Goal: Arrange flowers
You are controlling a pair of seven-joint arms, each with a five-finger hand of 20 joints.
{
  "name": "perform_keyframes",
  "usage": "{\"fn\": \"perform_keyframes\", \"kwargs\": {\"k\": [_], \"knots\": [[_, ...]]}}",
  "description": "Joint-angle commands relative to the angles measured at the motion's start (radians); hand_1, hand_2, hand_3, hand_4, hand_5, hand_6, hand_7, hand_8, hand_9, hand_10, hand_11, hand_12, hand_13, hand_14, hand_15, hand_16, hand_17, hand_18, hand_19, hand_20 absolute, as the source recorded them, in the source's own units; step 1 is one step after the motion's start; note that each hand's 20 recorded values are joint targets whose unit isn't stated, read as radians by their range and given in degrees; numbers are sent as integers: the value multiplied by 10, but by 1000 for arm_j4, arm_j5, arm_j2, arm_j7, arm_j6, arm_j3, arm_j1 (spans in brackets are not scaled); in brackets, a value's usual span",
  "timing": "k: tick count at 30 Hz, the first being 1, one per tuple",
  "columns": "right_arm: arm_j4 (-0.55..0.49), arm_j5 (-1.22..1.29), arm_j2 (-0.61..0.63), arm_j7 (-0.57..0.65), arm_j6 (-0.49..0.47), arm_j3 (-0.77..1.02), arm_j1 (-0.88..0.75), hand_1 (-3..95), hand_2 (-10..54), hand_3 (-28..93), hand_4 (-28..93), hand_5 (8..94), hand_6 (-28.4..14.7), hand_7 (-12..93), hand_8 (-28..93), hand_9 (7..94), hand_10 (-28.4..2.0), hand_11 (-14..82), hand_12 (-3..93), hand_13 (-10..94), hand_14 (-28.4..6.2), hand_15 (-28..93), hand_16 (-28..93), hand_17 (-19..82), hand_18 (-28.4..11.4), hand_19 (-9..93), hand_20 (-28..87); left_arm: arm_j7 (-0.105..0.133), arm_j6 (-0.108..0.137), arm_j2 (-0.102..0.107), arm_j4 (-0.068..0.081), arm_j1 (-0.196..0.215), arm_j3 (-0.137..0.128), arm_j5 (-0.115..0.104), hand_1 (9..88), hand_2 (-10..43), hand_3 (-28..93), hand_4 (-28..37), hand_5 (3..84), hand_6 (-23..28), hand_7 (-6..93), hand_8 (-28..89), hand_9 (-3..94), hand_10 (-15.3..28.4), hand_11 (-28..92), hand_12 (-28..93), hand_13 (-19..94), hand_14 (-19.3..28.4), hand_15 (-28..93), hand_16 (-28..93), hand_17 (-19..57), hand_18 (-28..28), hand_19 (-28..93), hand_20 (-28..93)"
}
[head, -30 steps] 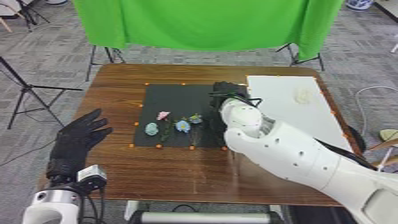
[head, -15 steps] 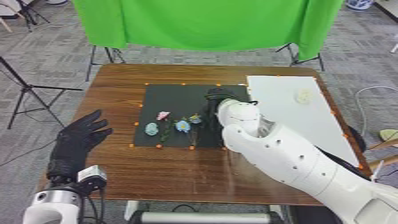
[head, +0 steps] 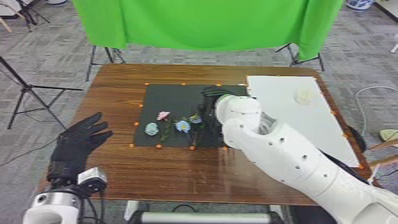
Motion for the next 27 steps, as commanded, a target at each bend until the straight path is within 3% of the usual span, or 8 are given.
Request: {"fn": "perform_keyframes", "kwargs": {"k": [1,9,16,23,27], "knots": [[-9,-22,3,1,20,-20,0,293,-94,872,-269,641,-63,275,-162,609,-200,376,160,680,-103,860,90,275,-239,932,160,-4,-1,-4,-4,23,-2,0,256,70,824,-180,415,123,134,-92,358,199,316,76,280,262,577,-119,-70,240,677,-68],[20,-40,37,38,97,-96,49,308,-38,883,-278,680,-59,216,-144,650,-194,341,158,701,-103,853,87,289,-243,932,168,5,5,-1,-5,25,4,-3,257,72,822,-181,414,123,133,-92,358,199,317,76,279,264,580,-119,-70,240,677,-65],[37,-66,66,73,157,-164,94,323,-42,884,-278,678,-59,218,-140,658,-192,343,160,709,-100,850,90,301,-245,932,179,14,10,0,-8,31,8,-6,257,73,820,-180,415,123,133,-92,360,202,315,76,283,266,580,-119,-70,241,677,-65],[35,-68,71,84,143,-164,101,330,-52,881,-273,680,-60,219,-140,660,-192,346,162,712,-100,849,93,302,-249,932,193,17,17,0,-11,40,8,-10,258,73,820,-179,416,123,133,-92,361,202,314,78,283,267,580,-119,-70,242,678,-65],[17,-73,58,80,93,-128,67,346,-77,882,-270,667,-61,224,-140,648,-196,349,163,708,-100,852,95,301,-250,932,197,6,10,-8,-12,42,6,-5,258,72,820,-179,415,123,134,-92,361,202,314,78,283,266,580,-119,-70,242,678,-66]]}}
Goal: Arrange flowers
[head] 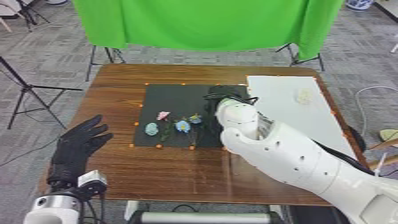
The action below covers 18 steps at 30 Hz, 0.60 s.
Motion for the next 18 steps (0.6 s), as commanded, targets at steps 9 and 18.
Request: {"fn": "perform_keyframes", "kwargs": {"k": [9,18], "knots": [[-46,23,-16,-2,-60,109,-63,296,-64,875,-271,625,-80,195,-141,601,-215,354,158,676,-112,869,87,278,-257,932,207,-26,-7,-16,-10,21,-1,9,257,70,821,-178,416,123,134,-92,361,201,313,78,283,266,578,-119,-69,241,678,-67],[-64,58,-30,-12,-49,145,-83,206,32,884,-261,634,-82,177,-134,611,-226,323,155,672,-128,869,84,265,-267,932,208,-18,1,-16,-11,26,3,6,258,69,818,-177,415,123,133,-92,361,201,312,79,284,266,579,-118,-70,243,678,-67]]}}
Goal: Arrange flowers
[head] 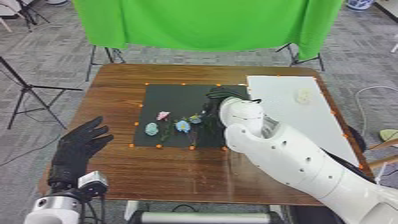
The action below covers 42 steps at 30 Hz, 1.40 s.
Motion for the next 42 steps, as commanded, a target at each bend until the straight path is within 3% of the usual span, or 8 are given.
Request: {"fn": "perform_keyframes", "kwargs": {"k": [1,9,14,16,17,21,31,42], "knots": [[-18,13,-16,-3,9,28,-8,197,41,884,-259,635,-82,174,-133,612,-228,319,155,671,-130,870,84,263,-269,932,209,0,6,-4,-5,18,6,1,259,68,818,-177,415,123,133,-92,361,201,312,79,284,266,578,-118,-70,243,678,-67],[-8,23,4,21,40,9,9,149,92,873,-254,640,-89,161,-126,614,-239,301,156,662,-143,871,82,253,-275,928,212,-1,7,-6,-5,20,7,0,260,69,816,-178,415,125,132,-92,363,202,311,79,285,269,579,-118,-71,243,679,-67],[-6,11,15,-5,40,15,13,148,98,867,-250,637,-84,167,-122,618,-237,302,157,665,-141,869,79,255,-275,928,212,20,23,1,-3,30,15,-9,261,70,815,-178,415,125,132,-91,364,204,311,80,286,269,579,-117,-70,244,680,-68],[-3,0,48,-15,87,-11,34,149,96,866,-248,636,-79,175,-122,619,-234,304,158,667,-141,868,78,255,-275,928,212,27,32,5,-1,27,22,-18,261,70,813,-178,416,126,131,-91,365,205,310,80,287,270,579,-117,-70,245,681,-69],[-3,26,77,-10,117,-42,60,149,96,865,-246,635,-78,178,-124,619,-233,304,158,668,-139,868,78,256,-275,927,212,30,25,4,-1,26,19,-14,262,71,813,-178,416,126,131,-91,365,204,309,80,287,270,578,-117,-70,245,681,-69],[19,25,156,-5,144,-55,95,148,96,869,-239,634,-72,188,-130,617,-227,288,151,670,-139,866,78,258,-273,927,209,45,33,17,-2,23,22,-20,261,72,813,-178,416,126,131,-91,365,205,309,80,288,270,579,-117,-71,245,682,-71],[68,104,366,3,224,-99,198,190,39,883,-239,562,-69,197,-140,561,-217,226,140,668,-127,860,76,262,-255,915,187,55,31,29,-7,25,21,-18,261,73,813,-177,416,126,132,-91,365,204,308,82,288,270,578,-116,-71,245,683,-74],[168,147,427,22,230,-94,233,215,-4,898,-256,478,-70,198,-142,484,-209,182,134,663,-110,871,70,265,-240,921,155,58,27,30,-4,13,35,-18,260,73,814,-178,416,125,132,-91,365,204,307,82,287,271,577,-116,-71,245,683,-77]]}}
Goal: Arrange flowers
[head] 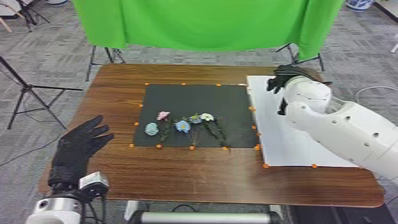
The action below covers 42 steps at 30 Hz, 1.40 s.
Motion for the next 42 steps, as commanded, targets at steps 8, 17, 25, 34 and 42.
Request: {"fn": "perform_keyframes", "kwargs": {"k": [8,17,25,34,42], "knots": [[100,10,39,51,-58,79,-12,218,-11,903,-264,452,-63,204,-149,459,-205,166,134,657,-107,876,65,260,-237,927,133,-10,-11,-11,-2,-5,17,2,259,73,815,-178,415,126,133,-91,364,204,307,82,287,271,577,-116,-71,245,684,-78],[121,44,28,91,-104,142,-65,218,-12,900,-269,447,-54,208,-151,459,-215,156,135,651,-114,877,59,254,-240,931,118,-20,-13,-22,-3,-6,11,4,258,74,815,-178,416,126,132,-91,365,204,308,82,287,271,577,-116,-71,245,684,-78],[139,46,1,67,-101,147,-67,218,-11,897,-269,445,-37,213,-154,475,-213,159,135,655,-118,876,58,254,-244,932,114,-27,-23,-29,4,-20,15,7,259,75,814,-179,416,126,132,-91,365,204,308,82,287,270,576,-116,-71,245,684,-79],[154,48,-21,64,-122,164,-82,216,-9,896,-270,432,-37,213,-155,475,-212,160,134,654,-118,876,58,252,-245,932,111,-27,-26,-33,6,-24,18,9,259,75,816,-179,417,126,133,-91,366,206,309,82,289,269,577,-115,-71,245,685,-80],[159,47,-39,59,-143,203,-122,217,-7,894,-271,439,-33,219,-157,489,-205,165,135,655,-121,875,58,249,-245,932,109,-35,-37,-38,10,-24,17,13,259,76,816,-180,418,127,132,-91,367,205,308,82,288,270,577,-116,-71,245,685,-80]]}}
